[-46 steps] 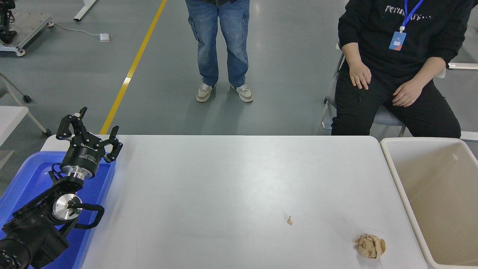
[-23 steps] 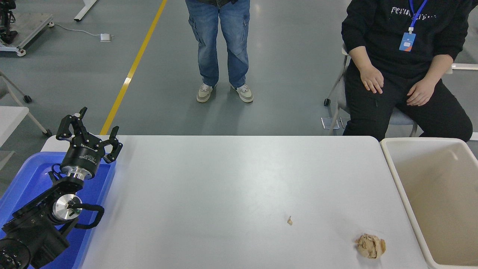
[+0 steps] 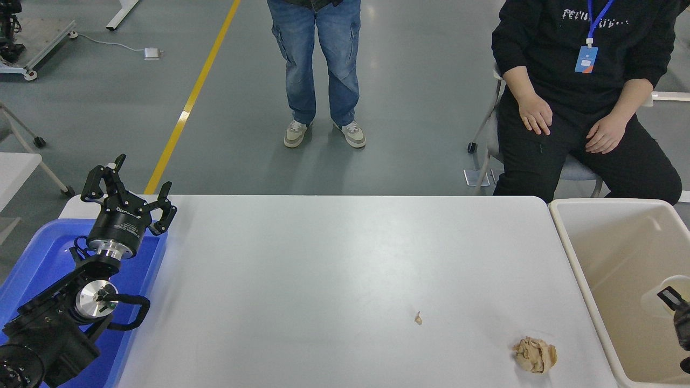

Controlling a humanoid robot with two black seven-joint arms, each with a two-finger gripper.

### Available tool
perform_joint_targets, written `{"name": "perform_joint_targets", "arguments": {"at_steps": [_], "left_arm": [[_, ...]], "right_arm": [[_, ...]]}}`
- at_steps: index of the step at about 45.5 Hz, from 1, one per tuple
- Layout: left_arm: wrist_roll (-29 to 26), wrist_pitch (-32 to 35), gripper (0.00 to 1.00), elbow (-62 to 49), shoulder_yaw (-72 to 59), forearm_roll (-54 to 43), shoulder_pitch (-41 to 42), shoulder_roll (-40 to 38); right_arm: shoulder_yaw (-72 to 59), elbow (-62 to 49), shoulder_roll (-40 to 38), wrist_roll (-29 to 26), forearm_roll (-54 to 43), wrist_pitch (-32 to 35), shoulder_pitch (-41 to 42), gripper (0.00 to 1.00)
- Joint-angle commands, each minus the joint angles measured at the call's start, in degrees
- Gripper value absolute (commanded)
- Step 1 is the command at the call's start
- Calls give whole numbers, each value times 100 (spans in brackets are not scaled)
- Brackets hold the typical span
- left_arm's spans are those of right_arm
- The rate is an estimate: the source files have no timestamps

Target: Clean the table surface

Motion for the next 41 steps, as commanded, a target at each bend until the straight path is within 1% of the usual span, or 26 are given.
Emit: {"name": "perform_joint_targets", "arguments": {"at_steps": [1, 37, 38, 39, 41], "left_arm": [[0, 0, 100, -1, 0, 0, 0, 4], [0, 0, 100, -1, 0, 0, 0, -5], [0, 0, 100, -1, 0, 0, 0, 4], [0, 0, 100, -1, 0, 0, 0, -5], [0, 0, 100, -1, 0, 0, 0, 4]], "right_arm": [[-34, 4, 114, 0, -1, -18, -28, 0], [-70, -23, 210, 0, -10, -61, 69, 0], [-52, -23, 210, 0, -10, -114, 78, 5], [-52, -31, 210, 0, -10, -193, 78, 16], [-52, -32, 210, 0, -10, -386, 69, 32]]}}
